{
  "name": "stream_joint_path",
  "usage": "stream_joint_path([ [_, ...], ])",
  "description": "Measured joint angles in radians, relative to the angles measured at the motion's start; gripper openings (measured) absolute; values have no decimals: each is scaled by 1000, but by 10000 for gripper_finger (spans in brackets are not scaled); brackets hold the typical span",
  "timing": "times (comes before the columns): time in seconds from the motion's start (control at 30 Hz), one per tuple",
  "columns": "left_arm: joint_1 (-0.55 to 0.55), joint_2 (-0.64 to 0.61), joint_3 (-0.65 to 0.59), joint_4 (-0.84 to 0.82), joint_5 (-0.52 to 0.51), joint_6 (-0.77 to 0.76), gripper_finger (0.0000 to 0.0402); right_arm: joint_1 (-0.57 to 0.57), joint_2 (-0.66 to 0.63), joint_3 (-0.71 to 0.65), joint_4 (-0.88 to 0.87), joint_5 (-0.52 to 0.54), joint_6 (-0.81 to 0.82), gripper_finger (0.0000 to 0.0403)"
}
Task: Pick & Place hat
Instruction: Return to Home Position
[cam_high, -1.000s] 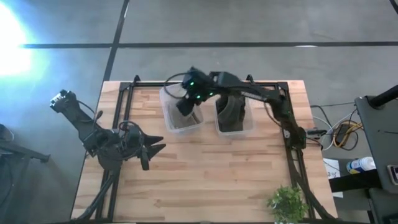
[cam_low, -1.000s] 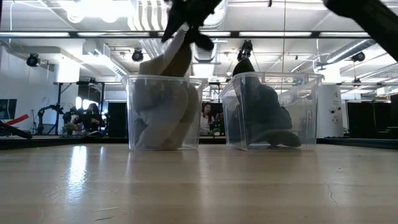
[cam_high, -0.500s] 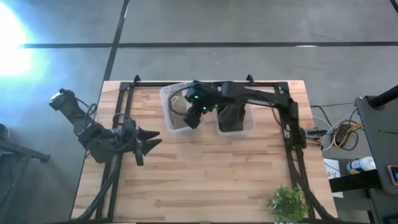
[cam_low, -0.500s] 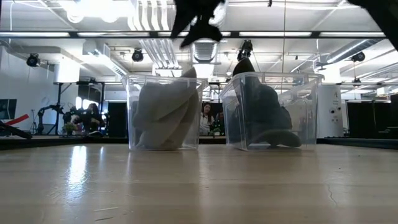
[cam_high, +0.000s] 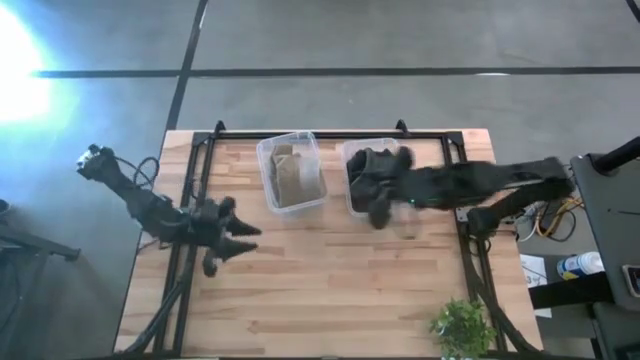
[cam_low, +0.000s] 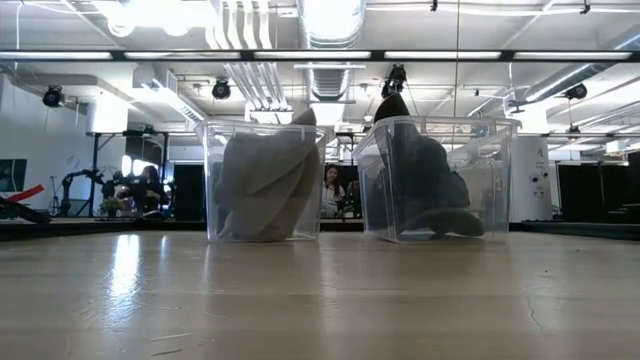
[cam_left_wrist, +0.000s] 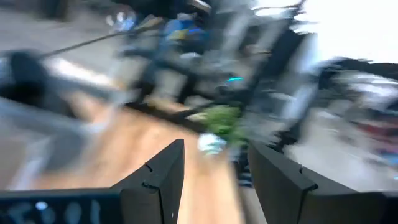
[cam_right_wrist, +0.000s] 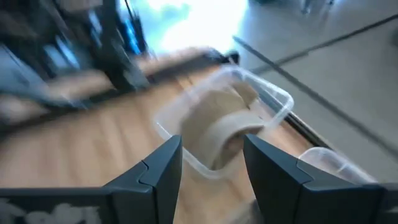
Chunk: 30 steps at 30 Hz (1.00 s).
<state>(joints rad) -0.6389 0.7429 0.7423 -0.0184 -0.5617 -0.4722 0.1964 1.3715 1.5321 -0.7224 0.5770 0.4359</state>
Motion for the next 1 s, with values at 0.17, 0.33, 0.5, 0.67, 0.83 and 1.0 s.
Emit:
stream_joint_path([
  [0.17, 113, -119, -221, 400, 290, 134, 171, 59, -219, -258, 239, 2, 66, 168],
  [0.33, 188, -287, -339, 365, 324, 131, 171, 87, -434, -441, 391, -1, 21, 160],
  [0.5, 209, -469, -366, 215, 324, 130, 171, 82, -635, -567, 241, 4, -45, 151],
  [0.67, 209, -628, -370, 48, 302, 140, 171, 82, -818, -681, 221, -45, 54, 146],
  [0.83, 209, -741, -368, -62, 192, 171, 171, 83, -940, -849, 405, -210, -127, 149],
  [1.0, 209, -738, -358, -124, 93, 149, 171, 82, -1047, -1038, 632, -327, -214, 149],
])
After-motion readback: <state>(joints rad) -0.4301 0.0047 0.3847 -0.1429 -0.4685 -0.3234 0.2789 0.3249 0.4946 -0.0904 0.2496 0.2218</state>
